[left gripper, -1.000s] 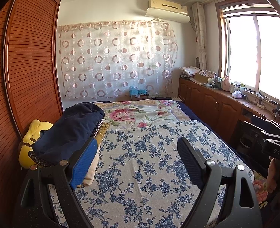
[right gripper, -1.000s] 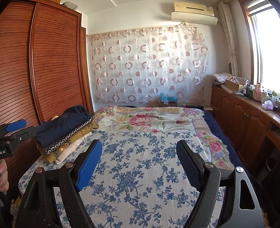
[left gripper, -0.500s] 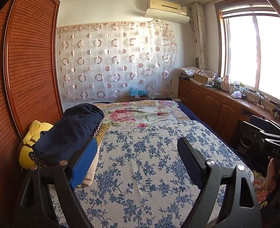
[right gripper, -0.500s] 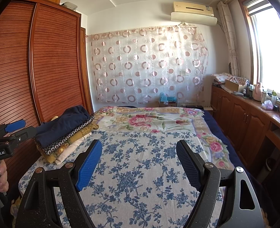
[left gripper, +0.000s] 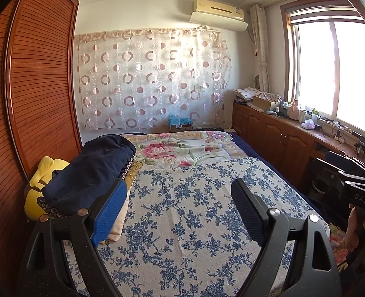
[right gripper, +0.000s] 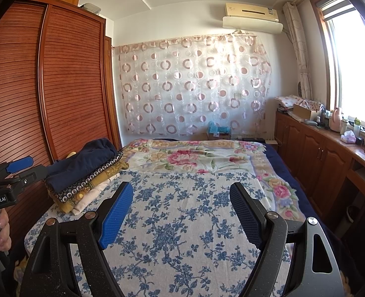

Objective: Fold small clothes

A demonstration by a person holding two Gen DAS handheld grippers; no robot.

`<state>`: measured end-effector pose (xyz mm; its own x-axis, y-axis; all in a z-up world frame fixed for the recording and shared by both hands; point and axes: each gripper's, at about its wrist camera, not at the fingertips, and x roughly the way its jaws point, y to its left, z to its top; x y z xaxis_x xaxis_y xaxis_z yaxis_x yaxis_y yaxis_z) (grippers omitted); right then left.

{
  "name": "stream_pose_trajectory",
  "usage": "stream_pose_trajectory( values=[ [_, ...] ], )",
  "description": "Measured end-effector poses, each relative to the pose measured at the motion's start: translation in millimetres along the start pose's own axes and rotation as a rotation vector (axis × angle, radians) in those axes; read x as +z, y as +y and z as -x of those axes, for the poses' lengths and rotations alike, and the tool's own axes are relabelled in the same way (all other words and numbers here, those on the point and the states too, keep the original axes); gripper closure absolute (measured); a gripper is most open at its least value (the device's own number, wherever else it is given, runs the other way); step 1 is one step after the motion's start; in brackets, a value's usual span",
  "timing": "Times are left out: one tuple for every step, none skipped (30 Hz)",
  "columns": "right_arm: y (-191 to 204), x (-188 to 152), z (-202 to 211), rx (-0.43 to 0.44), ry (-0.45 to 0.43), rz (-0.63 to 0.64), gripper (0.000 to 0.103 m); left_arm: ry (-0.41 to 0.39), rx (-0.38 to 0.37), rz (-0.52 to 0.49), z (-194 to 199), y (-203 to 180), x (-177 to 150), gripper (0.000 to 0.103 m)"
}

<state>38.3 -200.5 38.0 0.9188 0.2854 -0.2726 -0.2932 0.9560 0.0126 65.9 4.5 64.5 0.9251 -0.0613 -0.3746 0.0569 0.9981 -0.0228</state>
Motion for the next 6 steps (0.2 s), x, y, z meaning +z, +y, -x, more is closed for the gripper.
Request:
stream_pose_trajectory(
  values=[
    [-0.1,0.0,0.0,0.000,0.000,0.000,0.021,0.000,0.000,0.000,0.0,0.0,-0.1,0.017],
    [-0.3,0.0,-0.1,0.000,0.000,0.000,0.021,0.000,0.001,0.000,0.0,0.0,-0.2,0.017],
    [1.0,0.0,-0.1,0.000,0.001,0.000,0.021,0.000,0.000,0.001,0.0,0.0,-0.3,0.017],
    [1.7,0.1,-0.4,-0.001,0.001,-0.001,0.021,0.000,0.000,0.001,0.0,0.0,-0.3,0.017],
    [1.6,0.2,-0.5,-0.001,0.000,-0.001,0.021,0.000,0.001,0.000,0.0,0.0,-0.4,0.017],
    [2.2,-0.1,-0.9,-0.002,0.000,-0.001,0.021,0.000,0.000,0.000,-0.1,0.1,-0.5,0.017]
  ],
)
